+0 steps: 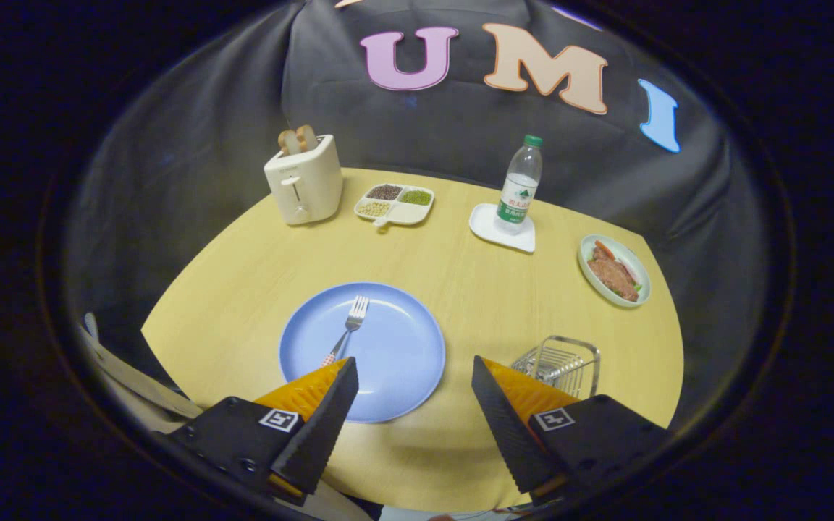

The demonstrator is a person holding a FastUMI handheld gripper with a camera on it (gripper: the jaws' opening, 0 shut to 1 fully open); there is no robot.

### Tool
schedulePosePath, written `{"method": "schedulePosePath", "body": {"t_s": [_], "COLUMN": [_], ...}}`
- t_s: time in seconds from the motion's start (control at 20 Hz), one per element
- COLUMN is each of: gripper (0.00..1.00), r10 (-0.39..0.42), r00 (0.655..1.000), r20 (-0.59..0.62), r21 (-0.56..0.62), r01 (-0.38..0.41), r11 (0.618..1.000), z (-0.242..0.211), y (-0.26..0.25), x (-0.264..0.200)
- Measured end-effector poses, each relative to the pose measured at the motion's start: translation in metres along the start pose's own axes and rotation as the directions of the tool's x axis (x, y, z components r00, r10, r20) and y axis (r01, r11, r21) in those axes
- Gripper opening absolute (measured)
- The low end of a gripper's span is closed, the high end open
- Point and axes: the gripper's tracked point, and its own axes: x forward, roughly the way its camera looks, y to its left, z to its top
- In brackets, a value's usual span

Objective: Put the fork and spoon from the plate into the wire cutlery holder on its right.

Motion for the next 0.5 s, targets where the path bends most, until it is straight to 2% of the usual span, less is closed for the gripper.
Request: {"method": "schedulePosePath", "body": {"t_s": [0.3, 0.5], "gripper": [1.00, 1.00], "r10": [0.011, 0.038], "r00": [1.000, 0.998], "r20": [0.003, -0.047], "r21": [0.037, 0.013], "r01": [-0.011, -0.038], "r11": [0.999, 0.999], "z": [-0.010, -0.026], "y": [0.040, 0.068], "x": [0.027, 0.046]}}
